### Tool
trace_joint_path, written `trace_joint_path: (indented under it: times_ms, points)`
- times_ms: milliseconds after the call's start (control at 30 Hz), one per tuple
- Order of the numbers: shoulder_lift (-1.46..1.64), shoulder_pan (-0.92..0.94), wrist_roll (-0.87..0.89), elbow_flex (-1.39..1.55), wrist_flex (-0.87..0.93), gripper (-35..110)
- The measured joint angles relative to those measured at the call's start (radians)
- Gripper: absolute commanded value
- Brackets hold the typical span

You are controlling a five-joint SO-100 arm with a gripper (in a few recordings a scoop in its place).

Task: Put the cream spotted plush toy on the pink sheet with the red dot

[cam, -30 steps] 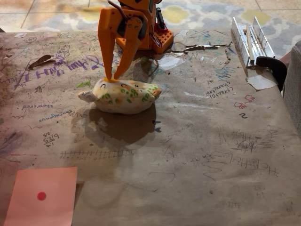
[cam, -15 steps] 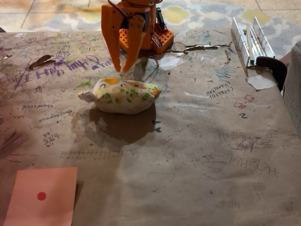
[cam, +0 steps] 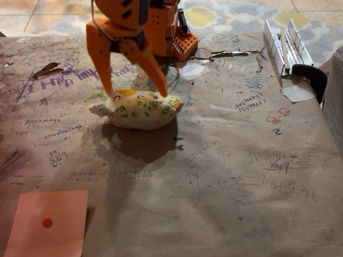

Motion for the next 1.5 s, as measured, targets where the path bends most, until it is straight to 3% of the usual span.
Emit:
trace_joint_path:
  times_ms: [233, 333, 567, 800, 967, 1100, 1333, 1500]
  points:
    - [-0.075, -0.069, 0.008, 0.143, -0.341, 27]
    - [-0.063, -0.092, -0.008, 0.178, -0.396, 0]
    - [-0.069, -0.115, 0.057, 0.175, -0.410, 0]
    - [0.207, -0.137, 0.354, 0.307, -0.508, 0]
    - [0.517, -0.140, 0.578, 0.245, -0.362, 0]
    - [0.695, -0.158, 0.710, 0.011, -0.230, 0]
    - [0.962, -0.179, 0.624, -0.400, -0.413, 0]
    - [1.088, -0.178, 0.529, -0.611, -0.653, 0]
